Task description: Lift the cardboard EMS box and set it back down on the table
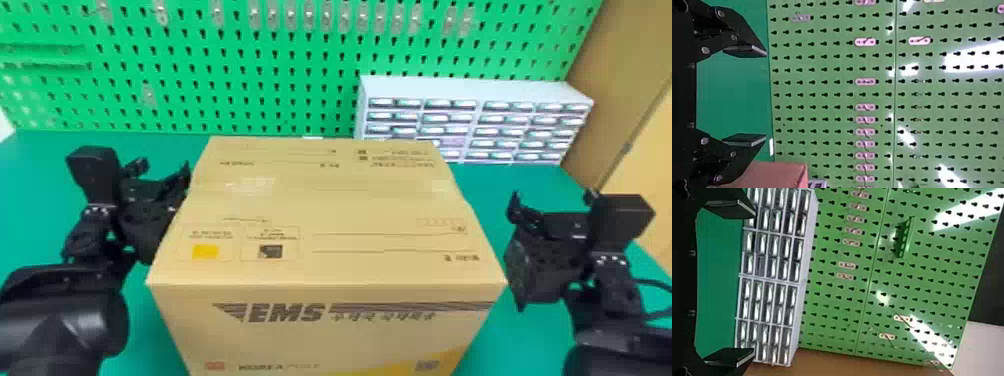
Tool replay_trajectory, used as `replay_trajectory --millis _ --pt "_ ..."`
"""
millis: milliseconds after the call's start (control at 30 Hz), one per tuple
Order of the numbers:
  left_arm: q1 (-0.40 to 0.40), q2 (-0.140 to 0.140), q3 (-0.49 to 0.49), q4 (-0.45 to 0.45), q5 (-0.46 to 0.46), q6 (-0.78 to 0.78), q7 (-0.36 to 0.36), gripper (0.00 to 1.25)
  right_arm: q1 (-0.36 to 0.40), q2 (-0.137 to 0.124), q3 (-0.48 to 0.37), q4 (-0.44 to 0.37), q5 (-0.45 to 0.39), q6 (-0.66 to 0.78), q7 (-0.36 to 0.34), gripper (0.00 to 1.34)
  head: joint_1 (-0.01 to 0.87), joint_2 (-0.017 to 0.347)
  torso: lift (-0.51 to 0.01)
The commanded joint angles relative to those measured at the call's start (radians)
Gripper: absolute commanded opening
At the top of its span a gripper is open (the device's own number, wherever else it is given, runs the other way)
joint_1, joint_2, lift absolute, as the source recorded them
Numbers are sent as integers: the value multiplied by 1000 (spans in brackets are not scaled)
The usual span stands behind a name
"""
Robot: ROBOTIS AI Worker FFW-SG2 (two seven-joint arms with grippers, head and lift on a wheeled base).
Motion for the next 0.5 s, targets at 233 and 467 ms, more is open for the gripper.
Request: replay_trajectory --millis 233,467 --pt "5 0 19 0 -11 -2 47 761 3 -1 -3 0 0 0 0 1261 678 -14 -95" --pt "8 0 30 -2 -8 -3 51 761 5 -3 -1 0 -6 0 0 1261 678 -14 -98"
